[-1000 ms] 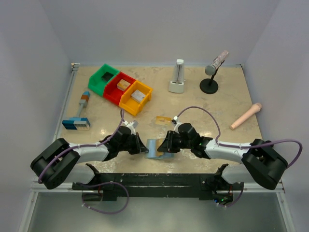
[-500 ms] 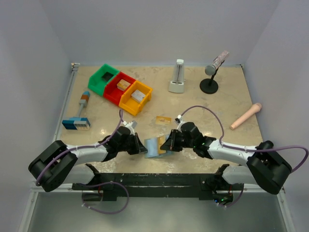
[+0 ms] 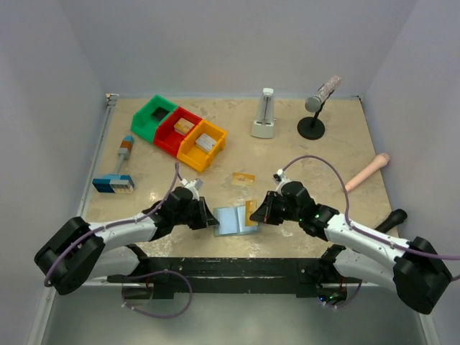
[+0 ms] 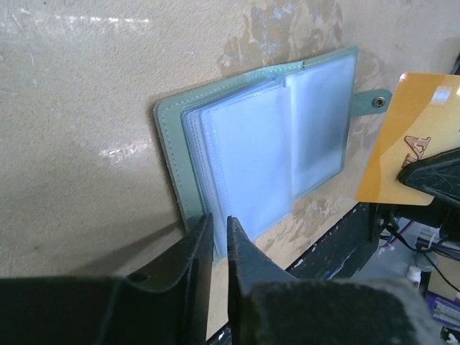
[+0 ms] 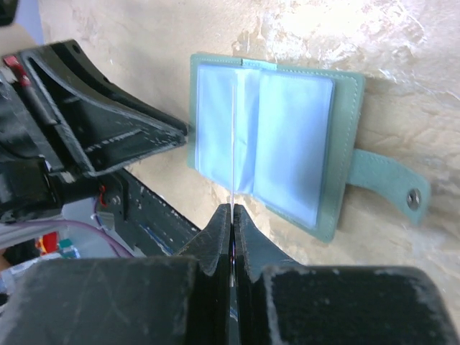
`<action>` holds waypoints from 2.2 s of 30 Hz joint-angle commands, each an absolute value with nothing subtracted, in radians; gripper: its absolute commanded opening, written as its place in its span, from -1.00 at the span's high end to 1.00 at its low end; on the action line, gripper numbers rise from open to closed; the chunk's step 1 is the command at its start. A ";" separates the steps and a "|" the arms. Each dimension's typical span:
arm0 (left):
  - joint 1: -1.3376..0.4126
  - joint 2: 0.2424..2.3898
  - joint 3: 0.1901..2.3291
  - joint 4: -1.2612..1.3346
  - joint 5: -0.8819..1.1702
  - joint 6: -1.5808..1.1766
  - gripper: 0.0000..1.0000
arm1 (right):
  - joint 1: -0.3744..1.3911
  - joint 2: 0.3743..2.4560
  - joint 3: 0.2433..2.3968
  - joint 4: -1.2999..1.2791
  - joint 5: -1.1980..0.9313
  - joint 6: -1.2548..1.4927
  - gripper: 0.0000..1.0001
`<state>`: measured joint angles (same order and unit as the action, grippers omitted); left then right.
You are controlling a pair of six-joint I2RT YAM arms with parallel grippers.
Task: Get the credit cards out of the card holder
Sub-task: Remove the credit card from the card holder, then place the credit card at the center of the board.
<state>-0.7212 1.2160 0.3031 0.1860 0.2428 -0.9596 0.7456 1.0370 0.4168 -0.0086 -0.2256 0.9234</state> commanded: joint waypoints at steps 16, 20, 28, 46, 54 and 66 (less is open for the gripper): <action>-0.719 0.750 0.485 -0.023 0.265 -0.799 0.14 | 0.825 0.712 0.572 -0.344 -0.501 0.580 1.00; -0.722 0.710 0.479 0.064 0.466 -0.765 0.13 | 0.906 0.732 0.563 -0.236 -0.593 0.577 1.00; -0.726 0.638 0.486 0.066 0.663 -0.706 0.01 | 1.034 0.830 0.638 -0.209 -0.661 0.552 1.00; -0.842 0.676 0.485 0.066 0.761 -0.672 -0.01 | 1.108 0.894 0.738 -0.255 -0.584 0.512 1.00; -0.847 0.687 0.471 0.123 0.807 -0.699 -0.01 | 1.109 0.893 0.736 -0.261 -0.578 0.506 1.00; -0.861 0.719 0.456 0.190 0.859 -0.733 0.42 | 1.109 0.900 0.767 -0.291 -0.578 0.483 1.00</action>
